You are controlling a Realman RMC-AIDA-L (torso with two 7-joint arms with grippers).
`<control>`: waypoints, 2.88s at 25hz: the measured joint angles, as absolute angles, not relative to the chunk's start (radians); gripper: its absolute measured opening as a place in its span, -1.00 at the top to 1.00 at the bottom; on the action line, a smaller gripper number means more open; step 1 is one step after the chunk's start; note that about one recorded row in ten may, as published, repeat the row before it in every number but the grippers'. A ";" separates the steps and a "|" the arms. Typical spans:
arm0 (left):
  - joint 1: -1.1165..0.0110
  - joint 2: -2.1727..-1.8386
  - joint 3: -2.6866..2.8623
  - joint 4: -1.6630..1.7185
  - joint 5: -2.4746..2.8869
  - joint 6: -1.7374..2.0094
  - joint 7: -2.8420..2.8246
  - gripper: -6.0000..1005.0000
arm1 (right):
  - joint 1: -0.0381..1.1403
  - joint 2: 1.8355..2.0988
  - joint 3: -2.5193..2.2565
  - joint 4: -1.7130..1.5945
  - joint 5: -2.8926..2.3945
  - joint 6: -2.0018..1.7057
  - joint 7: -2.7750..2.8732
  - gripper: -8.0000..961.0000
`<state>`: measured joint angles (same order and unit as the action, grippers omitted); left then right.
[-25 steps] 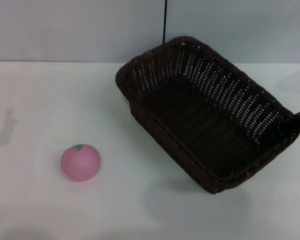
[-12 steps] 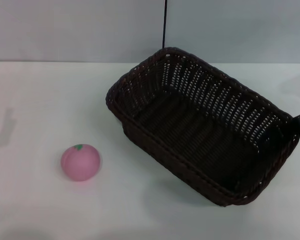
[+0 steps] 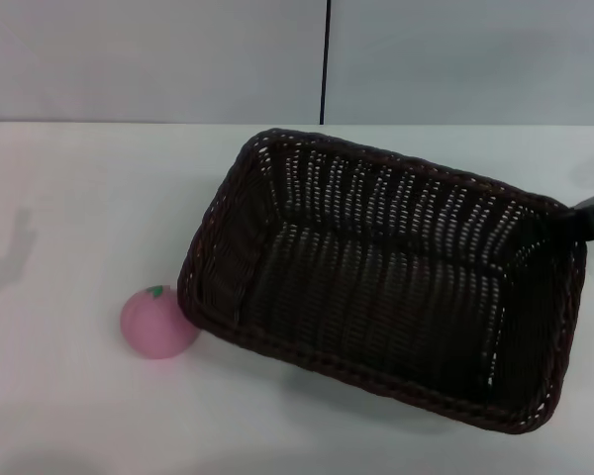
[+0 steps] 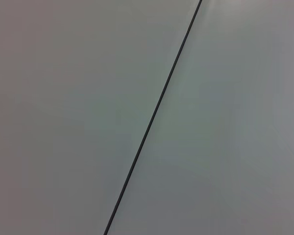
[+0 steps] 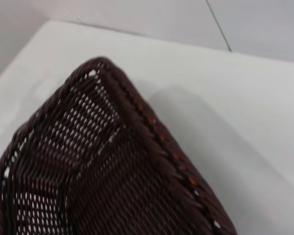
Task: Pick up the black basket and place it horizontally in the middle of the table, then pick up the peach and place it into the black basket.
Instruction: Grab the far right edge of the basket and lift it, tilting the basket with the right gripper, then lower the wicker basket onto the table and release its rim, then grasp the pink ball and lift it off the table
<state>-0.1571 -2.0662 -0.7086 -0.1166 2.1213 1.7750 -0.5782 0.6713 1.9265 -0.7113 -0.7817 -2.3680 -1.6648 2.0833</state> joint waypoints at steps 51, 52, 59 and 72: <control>-0.140 -2.070 -0.630 -0.129 2.129 1.773 -0.617 -0.42 | 0.657 1.894 -0.555 -0.607 -1.955 -1.459 1.452 0.12; -0.140 -2.070 -0.630 -0.129 2.129 1.773 -0.617 -0.42 | 0.645 1.897 -0.545 -0.598 -1.919 -1.452 1.434 0.06; -0.139 -2.058 -0.476 -0.005 2.132 1.803 -0.627 -0.41 | 0.512 1.970 -0.535 -0.578 -1.729 -1.479 1.355 -0.01; -0.120 -2.056 -0.022 0.264 2.133 1.752 -0.682 -0.39 | 0.370 2.064 -0.502 -0.375 -1.424 -1.494 1.120 -0.01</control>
